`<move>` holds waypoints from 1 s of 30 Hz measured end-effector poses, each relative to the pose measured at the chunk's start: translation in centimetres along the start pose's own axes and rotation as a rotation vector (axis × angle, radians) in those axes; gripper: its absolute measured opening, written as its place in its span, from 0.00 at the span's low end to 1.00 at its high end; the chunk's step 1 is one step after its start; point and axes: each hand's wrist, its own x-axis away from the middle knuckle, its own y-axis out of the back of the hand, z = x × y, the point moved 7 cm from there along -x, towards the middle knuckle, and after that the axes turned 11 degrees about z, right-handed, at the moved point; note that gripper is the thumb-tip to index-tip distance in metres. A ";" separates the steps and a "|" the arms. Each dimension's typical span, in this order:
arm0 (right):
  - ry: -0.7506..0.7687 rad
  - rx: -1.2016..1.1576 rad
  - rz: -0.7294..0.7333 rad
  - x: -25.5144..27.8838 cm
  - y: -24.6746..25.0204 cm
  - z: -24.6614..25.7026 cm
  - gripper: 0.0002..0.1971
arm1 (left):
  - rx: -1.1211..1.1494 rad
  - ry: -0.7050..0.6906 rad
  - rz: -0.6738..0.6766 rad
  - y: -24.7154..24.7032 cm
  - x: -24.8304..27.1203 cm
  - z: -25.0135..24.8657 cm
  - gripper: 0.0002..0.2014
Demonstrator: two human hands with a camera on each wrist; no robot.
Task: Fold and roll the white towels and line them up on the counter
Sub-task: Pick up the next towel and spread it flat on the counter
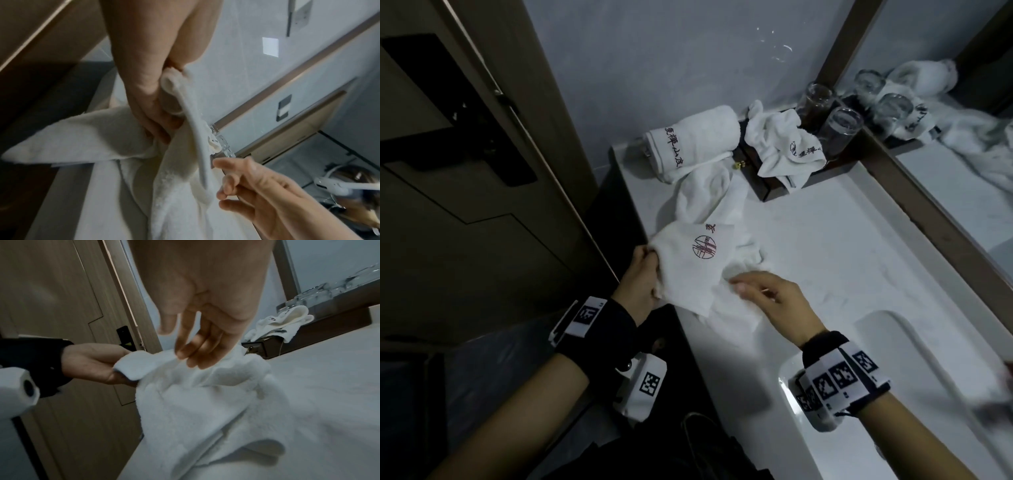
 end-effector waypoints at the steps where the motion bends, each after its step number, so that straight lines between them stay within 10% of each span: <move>1: -0.019 0.014 -0.068 0.0 0.5 -0.4 0.07 | 0.082 0.057 0.033 0.1 -0.1 0.5 0.10; 5: -0.105 0.024 -0.175 -0.2 1.0 -1.7 0.11 | 0.234 0.153 0.193 -0.9 0.1 1.0 0.21; 9: -0.177 -0.092 -0.163 -1.1 -0.2 -2.0 0.24 | -0.108 0.044 -0.012 0.0 0.2 1.0 0.24; 14: -0.305 -0.430 -0.109 -3.4 -0.1 -2.7 0.32 | -0.572 -0.124 0.107 -2.4 1.3 1.6 0.29; 18: -0.266 -0.470 -0.045 -4.7 -0.1 -1.7 0.30 | -0.721 -0.335 0.407 -6.1 3.5 1.5 0.26; 22: -0.305 -0.119 0.023 -4.7 0.4 -1.9 0.28 | -0.906 -0.225 0.701 -6.8 3.9 2.1 0.34; 30: 0.323 0.307 -0.246 -2.3 5.0 4.6 0.18 | -0.259 -0.051 0.205 -3.2 -1.1 -2.3 0.10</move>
